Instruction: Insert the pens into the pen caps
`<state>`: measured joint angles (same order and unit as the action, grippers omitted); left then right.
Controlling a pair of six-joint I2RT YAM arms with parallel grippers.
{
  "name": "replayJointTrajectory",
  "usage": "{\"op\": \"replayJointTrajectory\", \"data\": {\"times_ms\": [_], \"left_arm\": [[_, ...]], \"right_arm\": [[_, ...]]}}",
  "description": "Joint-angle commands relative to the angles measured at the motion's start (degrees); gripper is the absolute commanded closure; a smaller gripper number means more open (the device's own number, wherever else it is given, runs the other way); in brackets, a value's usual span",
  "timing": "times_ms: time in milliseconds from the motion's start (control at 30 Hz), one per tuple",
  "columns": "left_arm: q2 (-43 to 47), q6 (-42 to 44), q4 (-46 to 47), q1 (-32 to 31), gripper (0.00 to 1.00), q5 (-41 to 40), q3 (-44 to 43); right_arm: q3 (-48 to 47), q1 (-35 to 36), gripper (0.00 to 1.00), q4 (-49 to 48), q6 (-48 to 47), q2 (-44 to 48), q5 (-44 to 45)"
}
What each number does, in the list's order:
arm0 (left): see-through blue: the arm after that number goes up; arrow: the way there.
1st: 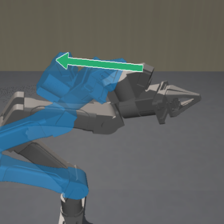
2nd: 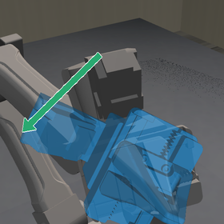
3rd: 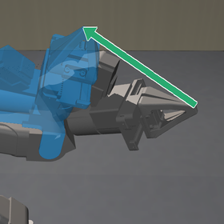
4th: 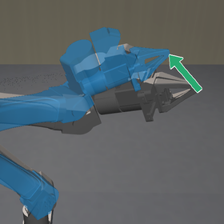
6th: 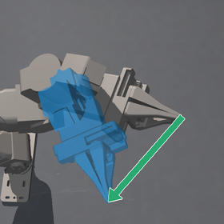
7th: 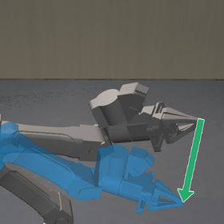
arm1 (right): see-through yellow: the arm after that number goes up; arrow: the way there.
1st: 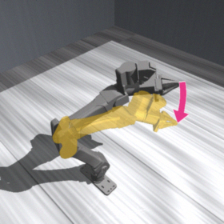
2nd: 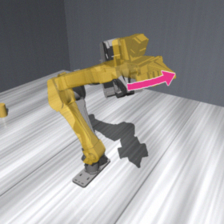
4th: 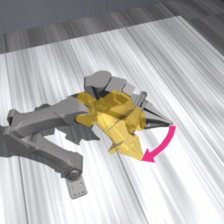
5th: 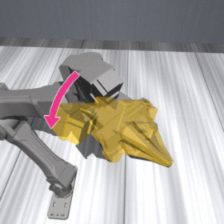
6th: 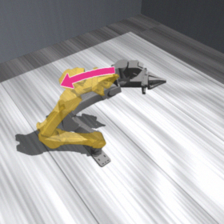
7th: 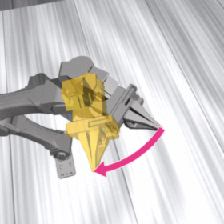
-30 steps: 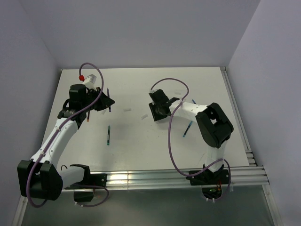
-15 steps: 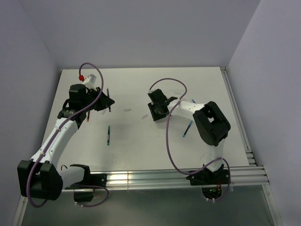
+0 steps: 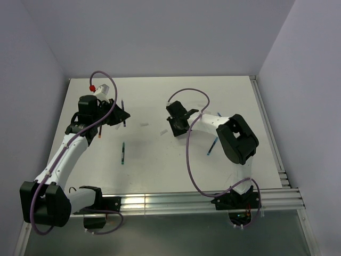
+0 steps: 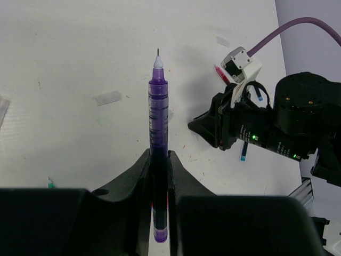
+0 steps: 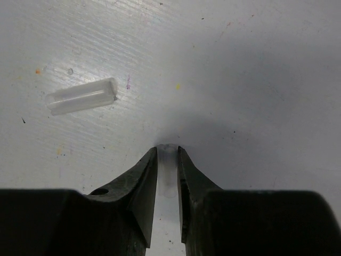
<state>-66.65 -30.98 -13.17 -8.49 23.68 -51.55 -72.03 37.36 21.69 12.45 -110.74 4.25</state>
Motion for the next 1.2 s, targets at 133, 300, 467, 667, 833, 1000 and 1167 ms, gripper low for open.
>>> {"op": "replayJointTrajectory", "data": {"times_ms": [133,300,467,667,833,1000,1167], "left_arm": [[-0.1,-0.4,2.8,0.3,1.0,2.1,-0.7],[-0.1,-0.6,3.8,0.3,1.0,5.8,-0.2],[0.6,-1.9,8.8,0.3,1.0,13.3,1.5],[1.6,-4.3,15.2,-0.5,1.0,22.4,3.6],[2.2,-1.2,13.3,-8.2,1.0,18.5,1.5],[1.3,-3.1,14.1,-12.8,1.0,16.9,0.7],[-2.0,-3.9,16.7,-18.8,1.0,13.1,-0.3]], "right_arm": [[-1.4,0.7,0.92,2.6,0.4,-1.5,1.5],[-1.7,0.8,1.0,3.1,1.5,-0.3,1.8],[-1.5,0.5,1.0,2.8,5.0,4.7,2.3],[-0.8,-2.2,1.0,-1.4,11.9,15.2,-3.2],[-2.9,-5.1,1.0,-5.3,18.6,21.1,-9.4],[0.5,-10.4,1.0,-13.3,25.0,27.1,-13.8],[3.8,-13.2,1.0,-21.5,31.8,31.4,-18.2]]}}
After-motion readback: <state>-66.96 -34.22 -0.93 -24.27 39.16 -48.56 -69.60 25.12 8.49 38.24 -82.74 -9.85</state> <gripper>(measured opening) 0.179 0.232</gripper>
